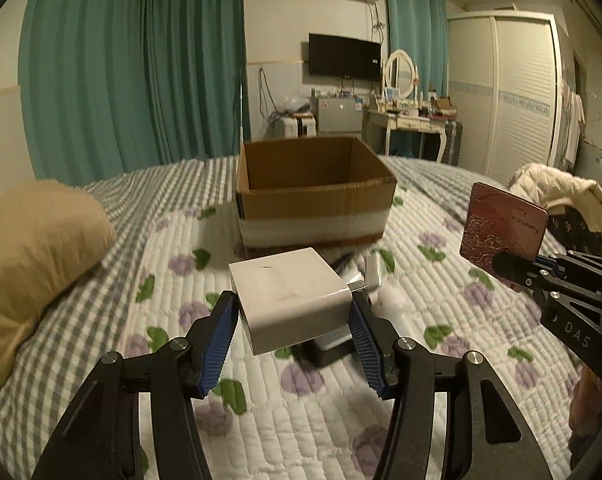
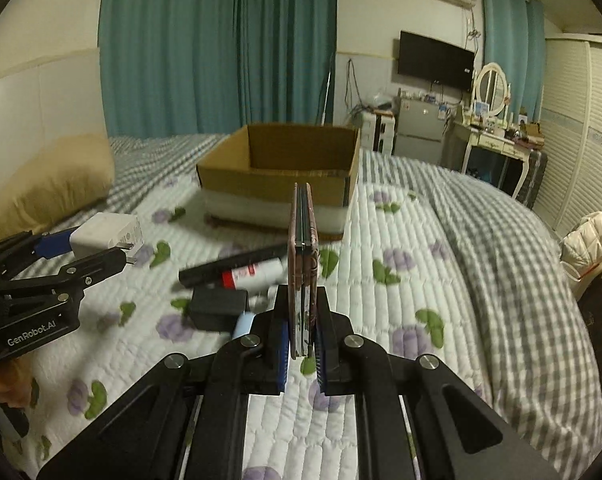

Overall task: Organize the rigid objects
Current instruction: 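Carry charger and card case into the box and open both tools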

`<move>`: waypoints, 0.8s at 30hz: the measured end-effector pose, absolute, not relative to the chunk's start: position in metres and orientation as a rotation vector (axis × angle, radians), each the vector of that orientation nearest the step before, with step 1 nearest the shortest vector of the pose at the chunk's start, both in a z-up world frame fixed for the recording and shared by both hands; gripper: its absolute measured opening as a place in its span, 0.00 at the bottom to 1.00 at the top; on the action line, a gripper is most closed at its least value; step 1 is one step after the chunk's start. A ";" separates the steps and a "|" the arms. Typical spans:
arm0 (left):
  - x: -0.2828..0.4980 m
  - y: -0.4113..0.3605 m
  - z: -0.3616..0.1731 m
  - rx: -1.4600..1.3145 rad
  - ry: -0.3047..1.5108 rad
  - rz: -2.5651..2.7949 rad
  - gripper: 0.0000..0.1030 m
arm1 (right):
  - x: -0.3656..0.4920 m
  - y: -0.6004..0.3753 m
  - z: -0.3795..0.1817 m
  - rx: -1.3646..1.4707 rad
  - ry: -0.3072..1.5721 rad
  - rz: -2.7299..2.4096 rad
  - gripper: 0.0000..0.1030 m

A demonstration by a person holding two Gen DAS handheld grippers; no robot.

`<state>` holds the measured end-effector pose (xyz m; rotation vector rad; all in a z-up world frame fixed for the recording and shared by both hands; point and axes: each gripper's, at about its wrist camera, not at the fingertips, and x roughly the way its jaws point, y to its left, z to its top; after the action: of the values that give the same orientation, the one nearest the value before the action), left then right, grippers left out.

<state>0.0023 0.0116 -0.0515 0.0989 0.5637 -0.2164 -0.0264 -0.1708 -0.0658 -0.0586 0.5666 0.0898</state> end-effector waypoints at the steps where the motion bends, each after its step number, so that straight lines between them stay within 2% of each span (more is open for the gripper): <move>1: 0.003 0.012 -0.047 0.100 0.553 -0.215 0.55 | -0.026 -0.171 -0.061 -0.052 0.557 0.087 0.09; 13: 0.032 0.001 -0.010 0.115 0.460 -0.232 0.56 | -0.015 -0.172 -0.011 -0.046 0.438 0.070 0.09; 24: 0.101 -0.007 -0.003 0.121 0.437 -0.217 0.56 | 0.035 -0.163 0.006 -0.106 0.394 0.095 0.09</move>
<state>0.1009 -0.0068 -0.0031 0.1209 0.4375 -0.2167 0.0348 -0.1626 0.0061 -0.1057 0.3937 0.0954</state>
